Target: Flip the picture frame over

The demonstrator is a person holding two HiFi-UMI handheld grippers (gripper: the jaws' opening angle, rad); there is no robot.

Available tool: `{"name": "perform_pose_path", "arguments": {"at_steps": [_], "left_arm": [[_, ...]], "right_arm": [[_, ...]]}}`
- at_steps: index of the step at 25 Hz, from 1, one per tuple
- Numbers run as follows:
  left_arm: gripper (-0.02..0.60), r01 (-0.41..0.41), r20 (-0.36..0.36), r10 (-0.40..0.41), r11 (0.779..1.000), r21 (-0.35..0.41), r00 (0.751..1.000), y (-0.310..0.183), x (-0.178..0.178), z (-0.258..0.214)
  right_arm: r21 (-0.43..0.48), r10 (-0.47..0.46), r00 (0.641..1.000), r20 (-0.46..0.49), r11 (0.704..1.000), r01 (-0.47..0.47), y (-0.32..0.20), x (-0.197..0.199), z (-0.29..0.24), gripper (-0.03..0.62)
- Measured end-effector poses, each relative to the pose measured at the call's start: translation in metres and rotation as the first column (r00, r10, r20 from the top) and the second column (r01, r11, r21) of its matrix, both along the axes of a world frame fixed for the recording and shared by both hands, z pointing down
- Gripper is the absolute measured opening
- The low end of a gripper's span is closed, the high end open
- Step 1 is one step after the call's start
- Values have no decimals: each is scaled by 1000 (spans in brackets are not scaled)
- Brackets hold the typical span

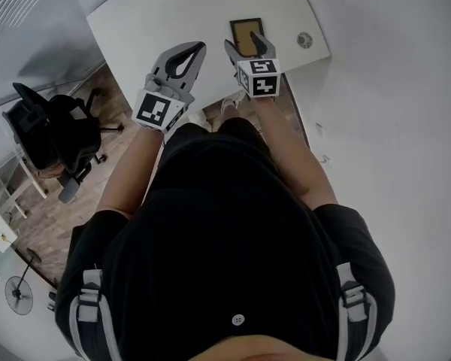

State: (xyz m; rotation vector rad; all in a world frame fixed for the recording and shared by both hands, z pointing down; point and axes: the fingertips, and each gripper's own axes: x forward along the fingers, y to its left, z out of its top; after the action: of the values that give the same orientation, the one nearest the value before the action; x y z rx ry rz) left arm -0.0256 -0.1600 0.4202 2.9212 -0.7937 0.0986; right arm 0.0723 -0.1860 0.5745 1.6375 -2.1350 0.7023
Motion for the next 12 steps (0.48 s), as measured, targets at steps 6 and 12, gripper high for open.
{"name": "perform_pose_path", "arguments": {"at_steps": [6,12], "left_arm": [[8,15,47,-13,999,-41,999,-15,7,26],[8,60,39,-57,996,-60,998,-32,6,55]], "right_arm": [[-57,4,1000,-12,998,-4,-6,2,33,280],[-109,3,1000,-23,994,-6,-15,2,64,253]]}}
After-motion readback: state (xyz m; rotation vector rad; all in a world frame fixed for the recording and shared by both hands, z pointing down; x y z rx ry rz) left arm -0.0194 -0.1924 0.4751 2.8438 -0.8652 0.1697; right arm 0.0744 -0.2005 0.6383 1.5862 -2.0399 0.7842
